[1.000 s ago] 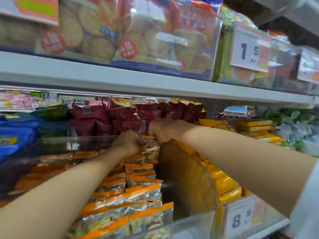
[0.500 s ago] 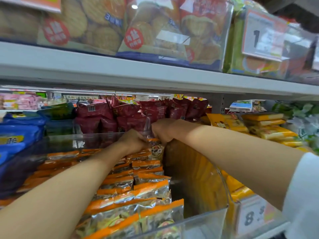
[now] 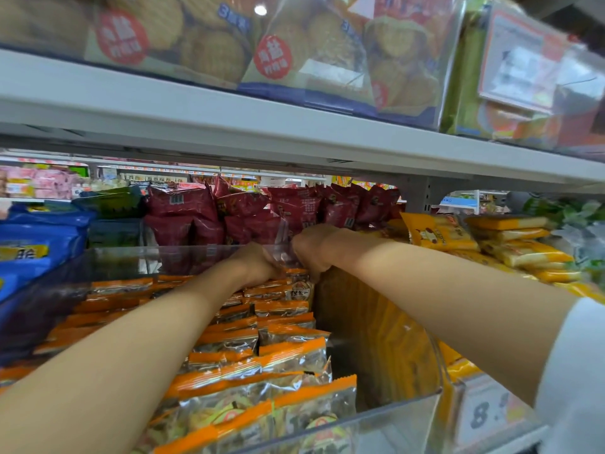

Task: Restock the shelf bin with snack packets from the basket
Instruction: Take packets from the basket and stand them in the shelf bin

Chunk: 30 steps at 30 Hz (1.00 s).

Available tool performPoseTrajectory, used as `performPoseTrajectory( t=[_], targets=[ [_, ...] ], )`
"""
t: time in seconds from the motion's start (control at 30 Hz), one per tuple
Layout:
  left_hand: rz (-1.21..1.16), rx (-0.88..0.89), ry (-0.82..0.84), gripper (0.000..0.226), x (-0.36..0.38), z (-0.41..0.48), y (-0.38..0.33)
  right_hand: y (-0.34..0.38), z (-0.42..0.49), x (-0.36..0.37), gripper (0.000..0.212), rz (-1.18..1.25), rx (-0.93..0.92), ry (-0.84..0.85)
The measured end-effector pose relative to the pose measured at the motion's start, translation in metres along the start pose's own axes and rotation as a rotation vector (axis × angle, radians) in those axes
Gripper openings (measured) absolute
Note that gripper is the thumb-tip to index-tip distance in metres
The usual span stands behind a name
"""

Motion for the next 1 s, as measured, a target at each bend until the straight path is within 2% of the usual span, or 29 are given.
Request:
performPoseTrajectory(
  t=[0.17, 0.37, 0.43, 0.53, 0.57, 0.83, 1.0],
  targets=[
    [0.003, -0.023, 0.021, 0.023, 0.001, -0.003, 0.000, -0.003, -0.002, 0.000, 0.079, 0.049, 0.000, 0.058],
    [-0.030, 0.019, 0.005, 0.022, 0.000, -0.004, -0.004, 0.003, -0.002, 0.001, 0.076, 0.012, 0.003, 0.024],
    [-0.062, 0.013, 0.029, 0.024, 0.001, -0.003, -0.001, 0.001, -0.003, -0.001, 0.061, 0.052, -0.005, 0.035],
    [-0.067, 0.018, 0.036, 0.020, -0.003, -0.001, 0.003, -0.004, -0.004, -0.009, 0.020, 0.127, -0.007, 0.000],
    [-0.062, 0.019, 0.031, 0.019, -0.005, -0.001, 0.003, -0.006, -0.004, -0.013, 0.015, 0.143, -0.002, -0.032],
    [0.030, 0.073, -0.011, 0.018, -0.035, -0.033, -0.029, -0.011, -0.039, -0.048, 0.037, 0.266, -0.026, -0.213],
    [0.100, 0.077, 0.009, 0.017, -0.049, -0.089, -0.058, -0.011, -0.089, -0.054, 0.014, 0.407, 0.033, -0.195]
  ],
)
Point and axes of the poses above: each hand's wrist, its own z-axis towards the middle knuckle, its own x-axis out of the palm, y = z × x, the point moved 10 cm from there along z, towards the middle knuckle, and after that the axes turned 9 degrees about x, right-handed, at the moved point
